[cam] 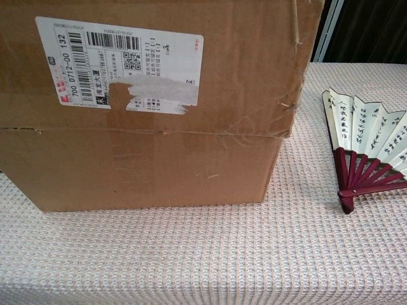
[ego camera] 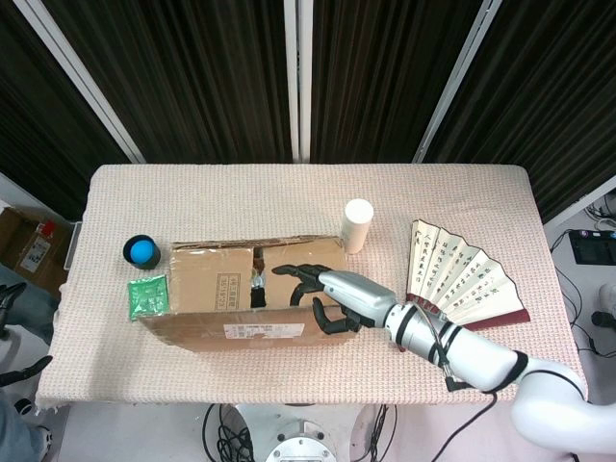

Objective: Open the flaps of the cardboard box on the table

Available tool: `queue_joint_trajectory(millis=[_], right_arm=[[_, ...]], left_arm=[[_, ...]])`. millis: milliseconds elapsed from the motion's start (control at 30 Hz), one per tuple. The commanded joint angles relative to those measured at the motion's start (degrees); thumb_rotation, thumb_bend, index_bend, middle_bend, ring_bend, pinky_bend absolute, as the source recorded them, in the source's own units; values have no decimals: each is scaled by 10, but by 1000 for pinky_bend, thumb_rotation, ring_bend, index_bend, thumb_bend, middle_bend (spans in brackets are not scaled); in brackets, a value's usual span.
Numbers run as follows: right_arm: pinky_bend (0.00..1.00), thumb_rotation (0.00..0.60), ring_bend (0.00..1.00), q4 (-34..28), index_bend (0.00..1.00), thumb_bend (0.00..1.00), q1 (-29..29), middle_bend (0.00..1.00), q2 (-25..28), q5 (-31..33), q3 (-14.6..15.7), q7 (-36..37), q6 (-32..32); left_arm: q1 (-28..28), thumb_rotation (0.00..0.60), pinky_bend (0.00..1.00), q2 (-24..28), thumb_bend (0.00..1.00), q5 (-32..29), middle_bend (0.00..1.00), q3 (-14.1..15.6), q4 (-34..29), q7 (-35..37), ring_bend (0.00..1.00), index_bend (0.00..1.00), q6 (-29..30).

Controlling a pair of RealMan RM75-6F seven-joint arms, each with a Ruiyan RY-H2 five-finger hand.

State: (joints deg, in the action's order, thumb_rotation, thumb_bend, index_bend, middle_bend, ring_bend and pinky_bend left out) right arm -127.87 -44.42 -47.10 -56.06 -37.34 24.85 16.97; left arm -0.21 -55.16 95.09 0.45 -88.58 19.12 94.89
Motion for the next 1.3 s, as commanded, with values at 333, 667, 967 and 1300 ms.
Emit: queue_joint_trajectory(millis=[333, 667, 967, 1300], right_arm=[[0, 600, 0, -46, 0, 825, 100, 329, 16, -152, -53, 48, -103], [0, 600, 0, 58, 63, 839, 64, 182, -94, -293, 52, -221, 54], [0, 600, 0, 135, 267, 842, -71, 207, -214, -114, 154, -535, 123], [0, 600, 0, 143, 245, 847, -203, 198, -296, 108, 250, -701, 249]], left_arm=[[0, 600, 165, 13, 35, 13, 106, 3, -26, -22, 68, 54, 9], [0, 600, 166, 0, 35, 3, 106, 4, -8, -5, 68, 54, 3], [3, 600, 166, -2, 35, -8, 106, 3, 13, 24, 68, 54, 4], [10, 600, 166, -7, 41, -9, 106, 4, 41, 60, 69, 42, 16]])
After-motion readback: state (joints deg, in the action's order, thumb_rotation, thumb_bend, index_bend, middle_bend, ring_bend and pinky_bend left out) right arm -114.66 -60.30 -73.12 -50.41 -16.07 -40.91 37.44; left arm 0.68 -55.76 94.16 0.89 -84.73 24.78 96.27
